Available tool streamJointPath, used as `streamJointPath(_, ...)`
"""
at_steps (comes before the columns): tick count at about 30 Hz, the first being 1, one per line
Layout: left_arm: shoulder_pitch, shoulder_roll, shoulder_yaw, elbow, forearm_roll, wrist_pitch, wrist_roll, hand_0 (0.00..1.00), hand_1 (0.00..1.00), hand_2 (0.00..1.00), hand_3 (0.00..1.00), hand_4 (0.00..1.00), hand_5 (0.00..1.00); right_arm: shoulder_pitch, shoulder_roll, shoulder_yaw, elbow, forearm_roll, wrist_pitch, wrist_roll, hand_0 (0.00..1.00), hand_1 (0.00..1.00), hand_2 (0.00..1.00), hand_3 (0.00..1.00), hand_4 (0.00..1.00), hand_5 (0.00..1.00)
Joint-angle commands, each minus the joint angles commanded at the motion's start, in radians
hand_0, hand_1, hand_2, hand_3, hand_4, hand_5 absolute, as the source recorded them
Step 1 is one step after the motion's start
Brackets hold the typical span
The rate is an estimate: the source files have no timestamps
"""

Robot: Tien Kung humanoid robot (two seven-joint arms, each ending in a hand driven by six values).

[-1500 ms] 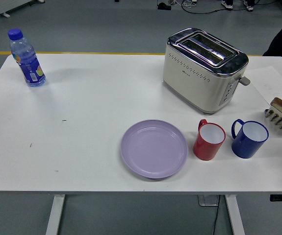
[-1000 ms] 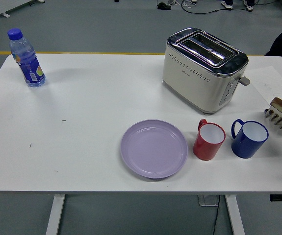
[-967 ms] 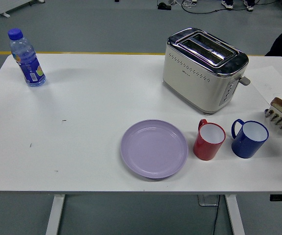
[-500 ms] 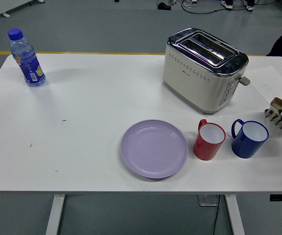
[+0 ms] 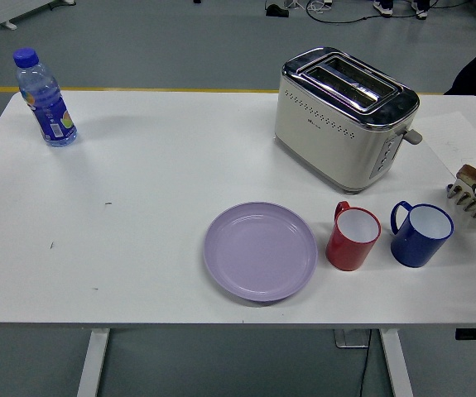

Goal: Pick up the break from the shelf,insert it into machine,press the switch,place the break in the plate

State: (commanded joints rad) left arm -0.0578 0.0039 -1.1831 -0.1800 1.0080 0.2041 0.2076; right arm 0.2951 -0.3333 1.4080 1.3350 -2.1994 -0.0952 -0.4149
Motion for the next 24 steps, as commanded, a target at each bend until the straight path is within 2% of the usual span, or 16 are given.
streamJointPath(4,-0.001,0.001,0.003,0.000,-0.007,0.000,-0.002,0.695,0.594,0.717,0.677,0.508,0.960,0.026,-0.002,-0.016,-0.030,-0.005,0.021,-0.025,0.707,0.613,0.620,0.733,0.820,0.121)
streamJointPath(5,-0.001,0.001,0.004,0.000,-0.008,0.001,-0.002,0.695,0.592,0.717,0.677,0.509,0.960,0.028,-0.002,-0.018,-0.033,-0.005,0.023,-0.027,0.616,0.555,0.555,0.686,0.815,0.137)
streamJointPath(10,-0.004,0.002,0.007,0.000,-0.012,0.002,-0.003,0.695,0.592,0.717,0.677,0.509,0.960,0.048,-0.001,-0.032,-0.063,-0.018,0.024,-0.038,0.616,0.555,0.555,0.686,0.815,0.137)
streamJointPath(11,-0.005,0.002,0.008,0.000,-0.014,0.002,-0.003,0.695,0.592,0.717,0.677,0.510,0.960,0.053,-0.001,-0.035,-0.069,-0.018,0.027,-0.040,0.514,0.489,0.506,0.639,0.799,0.139)
streamJointPath(16,-0.005,0.002,0.009,0.000,-0.018,0.003,-0.003,0.695,0.592,0.717,0.677,0.510,0.960,0.064,0.000,-0.047,-0.088,-0.027,0.029,-0.048,0.514,0.489,0.506,0.639,0.799,0.139)
streamJointPath(17,-0.005,0.002,0.010,0.000,-0.018,0.002,-0.003,0.695,0.590,0.717,0.679,0.509,0.958,0.066,0.000,-0.050,-0.092,-0.031,0.028,-0.052,0.398,0.423,0.456,0.566,0.763,0.134)
streamJointPath(22,-0.005,0.002,0.010,0.000,-0.019,0.002,-0.004,0.695,0.590,0.717,0.679,0.509,0.958,0.074,-0.001,-0.062,-0.110,-0.041,0.020,-0.056,0.398,0.423,0.456,0.566,0.763,0.134)
streamJointPath(23,-0.006,0.002,0.011,0.000,-0.019,0.002,-0.004,0.695,0.590,0.717,0.677,0.510,0.957,0.076,-0.001,-0.064,-0.114,-0.044,0.016,-0.056,0.323,0.378,0.422,0.521,0.652,0.079)
streamJointPath(24,-0.006,0.002,0.011,0.000,-0.020,0.002,-0.004,0.695,0.590,0.717,0.677,0.510,0.957,0.076,-0.001,-0.065,-0.116,-0.045,0.014,-0.056,0.323,0.378,0.422,0.521,0.652,0.079)
